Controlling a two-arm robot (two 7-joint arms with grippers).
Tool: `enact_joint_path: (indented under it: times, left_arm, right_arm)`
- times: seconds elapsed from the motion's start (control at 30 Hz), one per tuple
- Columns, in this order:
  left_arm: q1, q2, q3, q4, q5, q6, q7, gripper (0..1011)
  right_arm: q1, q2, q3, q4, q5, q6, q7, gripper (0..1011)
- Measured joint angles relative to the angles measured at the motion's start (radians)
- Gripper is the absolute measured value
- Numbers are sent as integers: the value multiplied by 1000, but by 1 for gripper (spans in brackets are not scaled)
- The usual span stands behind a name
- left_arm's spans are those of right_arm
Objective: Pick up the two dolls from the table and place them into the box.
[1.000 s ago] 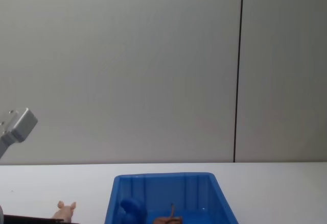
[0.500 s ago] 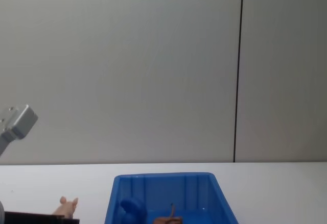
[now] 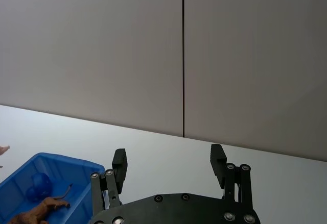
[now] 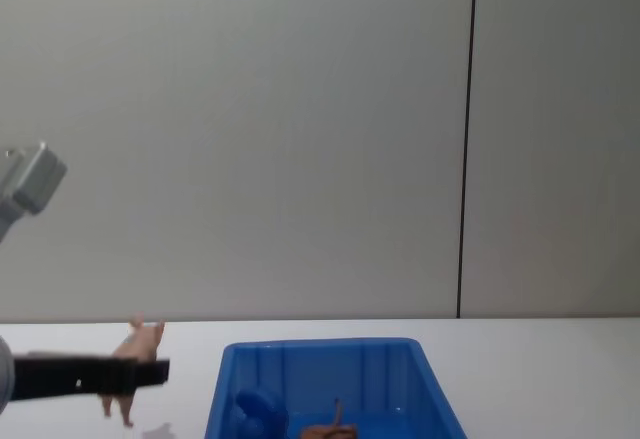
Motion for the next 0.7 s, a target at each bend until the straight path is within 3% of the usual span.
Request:
enact_joint_path:
  times: [0.33,0.7]
  left_arm:
    - [-8,1,-4,-36,11,-83,-70,511]
    - [-43,-16,1,-45,11,-143,-211,511]
  right_arm:
    - [0,0,0,0,0,0,0,1001]
    - [0,0,0,0,0,0,0,1001]
